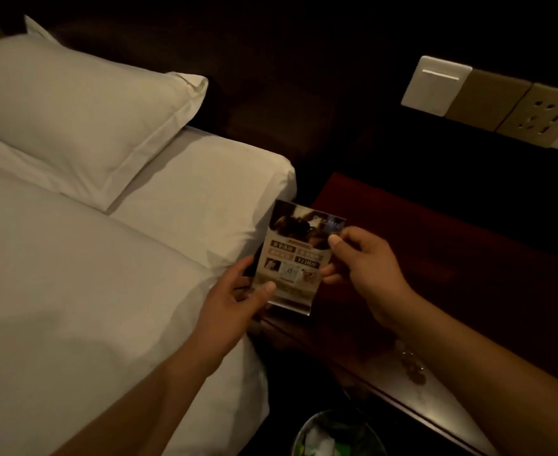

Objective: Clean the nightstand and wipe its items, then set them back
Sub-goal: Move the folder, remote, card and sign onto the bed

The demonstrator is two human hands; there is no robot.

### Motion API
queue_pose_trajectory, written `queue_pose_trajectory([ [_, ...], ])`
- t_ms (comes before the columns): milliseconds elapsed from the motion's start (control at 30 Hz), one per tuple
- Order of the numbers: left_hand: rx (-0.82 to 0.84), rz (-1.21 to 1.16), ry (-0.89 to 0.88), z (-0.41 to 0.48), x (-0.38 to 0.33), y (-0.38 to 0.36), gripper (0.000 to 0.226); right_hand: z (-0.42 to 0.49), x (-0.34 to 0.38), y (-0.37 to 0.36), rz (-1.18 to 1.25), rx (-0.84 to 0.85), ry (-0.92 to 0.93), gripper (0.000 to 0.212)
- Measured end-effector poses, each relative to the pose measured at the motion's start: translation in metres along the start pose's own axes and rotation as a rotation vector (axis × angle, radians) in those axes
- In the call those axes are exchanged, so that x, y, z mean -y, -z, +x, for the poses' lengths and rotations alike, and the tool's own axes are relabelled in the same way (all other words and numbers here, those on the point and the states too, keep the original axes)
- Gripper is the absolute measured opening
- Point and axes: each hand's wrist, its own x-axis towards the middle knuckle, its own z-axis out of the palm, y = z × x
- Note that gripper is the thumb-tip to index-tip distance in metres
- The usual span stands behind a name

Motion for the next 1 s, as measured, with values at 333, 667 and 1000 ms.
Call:
queue_pose_trajectory([
  [333,-0.148,-0.029,0.011,-0.07,-0.003,0.137,0.015,-0.055,0.035,-0.141,0.1,0.253,-0.042,0.022],
  [667,-0.509,-0.16,0.142,-0.195,0.037,0.3,0.02,-0.132,0.056,-0.304,0.1,0.424,-0.062,0.024],
  [1000,-0.925,-0.263,0.278,-0.326,0.104,0.46,0.019,-0.227,0.059,-0.49,0.034,0.703,-0.108,0.021],
])
